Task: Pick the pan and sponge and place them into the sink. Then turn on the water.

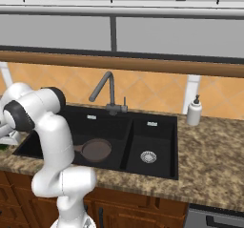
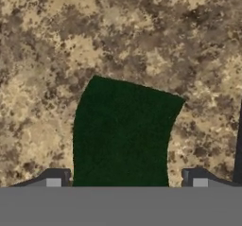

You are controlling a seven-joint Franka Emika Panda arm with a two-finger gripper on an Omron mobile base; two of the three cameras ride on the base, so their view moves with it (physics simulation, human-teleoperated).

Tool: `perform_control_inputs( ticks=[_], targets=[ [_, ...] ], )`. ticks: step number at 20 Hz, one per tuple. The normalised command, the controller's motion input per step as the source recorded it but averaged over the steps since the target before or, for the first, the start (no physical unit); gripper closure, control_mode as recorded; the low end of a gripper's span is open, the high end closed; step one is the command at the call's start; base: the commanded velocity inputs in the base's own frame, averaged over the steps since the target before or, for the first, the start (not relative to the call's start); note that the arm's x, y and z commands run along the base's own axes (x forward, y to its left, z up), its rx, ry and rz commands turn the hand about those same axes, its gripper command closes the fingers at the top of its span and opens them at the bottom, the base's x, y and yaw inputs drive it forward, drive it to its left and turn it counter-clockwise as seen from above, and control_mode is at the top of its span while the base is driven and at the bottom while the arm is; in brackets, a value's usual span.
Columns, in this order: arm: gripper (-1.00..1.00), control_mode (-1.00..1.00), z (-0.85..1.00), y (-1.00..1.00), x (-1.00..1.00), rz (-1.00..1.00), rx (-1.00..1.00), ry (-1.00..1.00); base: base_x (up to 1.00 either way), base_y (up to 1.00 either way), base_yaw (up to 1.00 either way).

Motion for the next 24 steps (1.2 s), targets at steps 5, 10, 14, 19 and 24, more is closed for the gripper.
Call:
perform_control_inputs(
  ticks=[5, 10, 14, 19, 24],
  targets=[
    [1.0, -1.0, -0.03, 0.0, 0.0, 0.0, 0.0, 0.0, 0.0, 0.0, 0.0],
    [1.0, -1.0, 0.0, 0.0, 0.0, 0.0, 0.0, 0.0, 0.0, 0.0, 0.0],
    [1.0, -1.0, 0.02, -0.07, 0.0, 0.0, 0.0, 0.0, 0.0, 0.0, 0.0],
    [1.0, -1.0, 0.24, -0.45, -0.01, 0.0, 0.0, 0.0, 0.0, 0.0, 0.0],
    [1.0, -1.0, 0.37, -0.5, 0.0, 0.0, 0.0, 0.0, 0.0, 0.0, 0.0]
  ],
)
